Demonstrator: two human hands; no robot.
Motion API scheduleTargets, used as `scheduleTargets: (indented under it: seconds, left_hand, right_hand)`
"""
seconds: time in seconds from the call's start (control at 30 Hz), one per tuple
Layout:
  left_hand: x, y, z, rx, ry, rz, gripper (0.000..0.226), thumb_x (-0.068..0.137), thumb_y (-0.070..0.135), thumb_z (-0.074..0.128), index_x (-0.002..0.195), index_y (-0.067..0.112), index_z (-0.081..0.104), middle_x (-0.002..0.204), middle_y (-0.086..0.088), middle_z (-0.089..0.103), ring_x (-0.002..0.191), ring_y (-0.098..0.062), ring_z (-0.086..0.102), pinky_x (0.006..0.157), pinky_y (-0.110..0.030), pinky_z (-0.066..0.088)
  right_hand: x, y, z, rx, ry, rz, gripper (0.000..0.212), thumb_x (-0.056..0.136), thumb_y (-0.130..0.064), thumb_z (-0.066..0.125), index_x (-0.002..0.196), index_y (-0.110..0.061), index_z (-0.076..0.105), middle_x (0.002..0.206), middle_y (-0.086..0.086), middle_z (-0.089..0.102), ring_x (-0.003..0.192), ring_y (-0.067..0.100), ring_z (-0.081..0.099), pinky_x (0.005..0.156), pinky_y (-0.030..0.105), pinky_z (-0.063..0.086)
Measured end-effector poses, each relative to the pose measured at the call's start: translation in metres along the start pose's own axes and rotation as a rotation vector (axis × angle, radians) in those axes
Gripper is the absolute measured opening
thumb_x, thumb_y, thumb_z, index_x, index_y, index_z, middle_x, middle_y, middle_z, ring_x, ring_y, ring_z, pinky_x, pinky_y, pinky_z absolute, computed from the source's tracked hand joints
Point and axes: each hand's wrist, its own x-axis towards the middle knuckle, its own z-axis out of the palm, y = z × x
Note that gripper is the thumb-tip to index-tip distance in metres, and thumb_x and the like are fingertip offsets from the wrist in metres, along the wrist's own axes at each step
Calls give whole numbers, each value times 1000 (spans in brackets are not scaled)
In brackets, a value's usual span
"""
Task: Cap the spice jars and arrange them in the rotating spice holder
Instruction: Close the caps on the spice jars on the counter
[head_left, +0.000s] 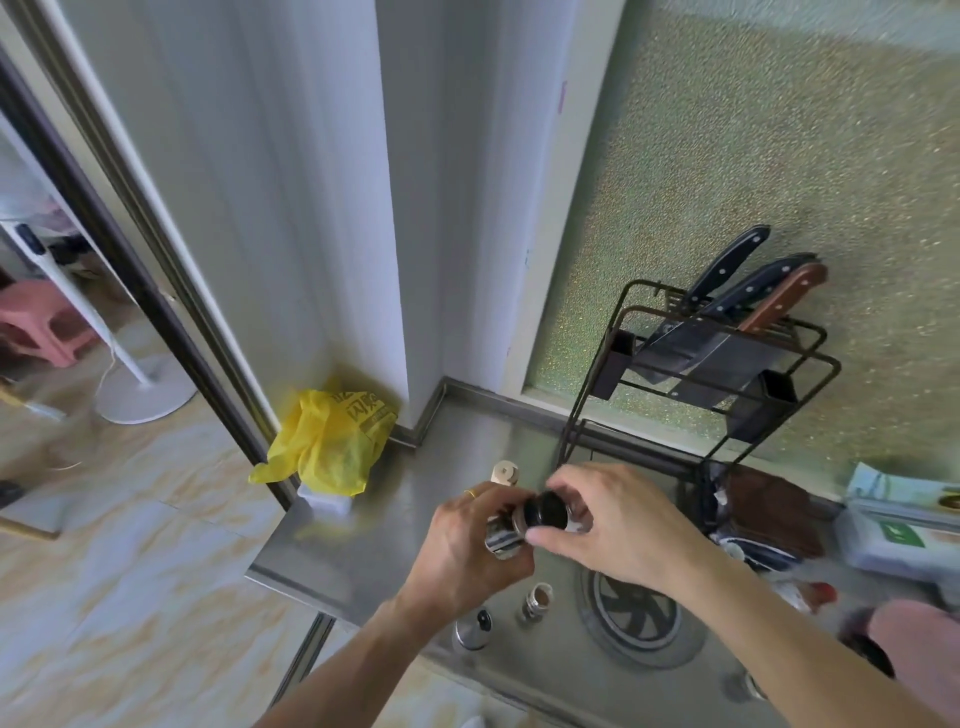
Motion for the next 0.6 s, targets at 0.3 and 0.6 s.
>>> scheduleTargets:
  seconds: [0.3,0.6]
  left_hand:
    - [-9,13,1,-7,35,14,45,67,20,83,110,28,70,97,13,73,82,-3,70,76,-16,55]
    - [-7,18,-3,-40,107,-22,46,64,20,82,108,30,72,97,14,76,87,1,72,80,-24,60]
  right_hand:
    - [-9,3,-1,129,-52,55,31,80,-47,75,105,-27,71,90,-11,73,75,2,68,74,29,59]
    - [-16,8,-18,182,-110,-104,45,90,-13,71,130,-32,62,119,-14,60,100,3,64,94,23,52]
